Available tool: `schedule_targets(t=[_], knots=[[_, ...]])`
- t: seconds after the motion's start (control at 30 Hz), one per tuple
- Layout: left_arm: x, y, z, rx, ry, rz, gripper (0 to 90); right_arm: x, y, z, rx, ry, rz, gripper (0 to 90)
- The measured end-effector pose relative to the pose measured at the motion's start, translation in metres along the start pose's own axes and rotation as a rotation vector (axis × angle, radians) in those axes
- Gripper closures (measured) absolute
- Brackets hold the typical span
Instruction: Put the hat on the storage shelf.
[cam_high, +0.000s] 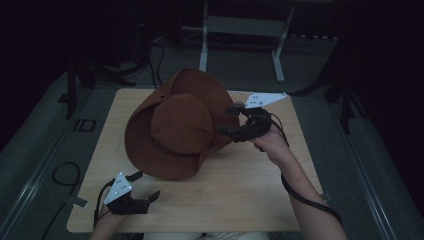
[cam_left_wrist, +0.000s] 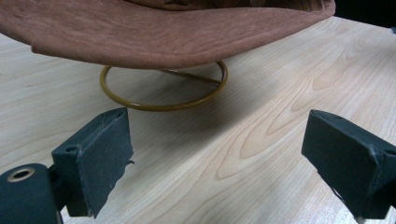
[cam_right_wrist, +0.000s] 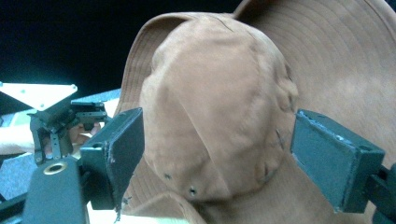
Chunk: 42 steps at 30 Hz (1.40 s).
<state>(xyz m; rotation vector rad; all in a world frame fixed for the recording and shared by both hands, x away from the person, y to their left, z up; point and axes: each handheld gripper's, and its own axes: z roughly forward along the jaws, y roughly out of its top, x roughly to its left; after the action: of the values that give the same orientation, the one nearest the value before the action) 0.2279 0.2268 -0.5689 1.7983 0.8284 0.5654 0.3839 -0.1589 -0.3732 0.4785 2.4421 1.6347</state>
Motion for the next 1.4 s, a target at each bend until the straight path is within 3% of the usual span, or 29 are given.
schedule_targets(t=[0.4, 0.73, 0.87, 1.4], knots=[[0.001, -0.001, -0.001, 0.000, 0.000, -0.008, 9.1, -0.013, -0.048, -0.026, 0.019, -0.047, 0.038, 15.1], [0.000, -0.001, 0.000, 0.005, 0.000, -0.002, 9.0, -0.016, -0.097, -0.046, 0.023, -0.123, 0.047, 15.1], [0.000, -0.001, 0.000, 0.005, 0.000, -0.004, 9.1, -0.019, -0.117, -0.051, 0.024, -0.144, 0.079, 14.9], [0.000, -0.002, -0.001, 0.005, 0.002, -0.003, 9.0, -0.020, -0.200, -0.062, 0.067, -0.307, 0.152, 14.3]])
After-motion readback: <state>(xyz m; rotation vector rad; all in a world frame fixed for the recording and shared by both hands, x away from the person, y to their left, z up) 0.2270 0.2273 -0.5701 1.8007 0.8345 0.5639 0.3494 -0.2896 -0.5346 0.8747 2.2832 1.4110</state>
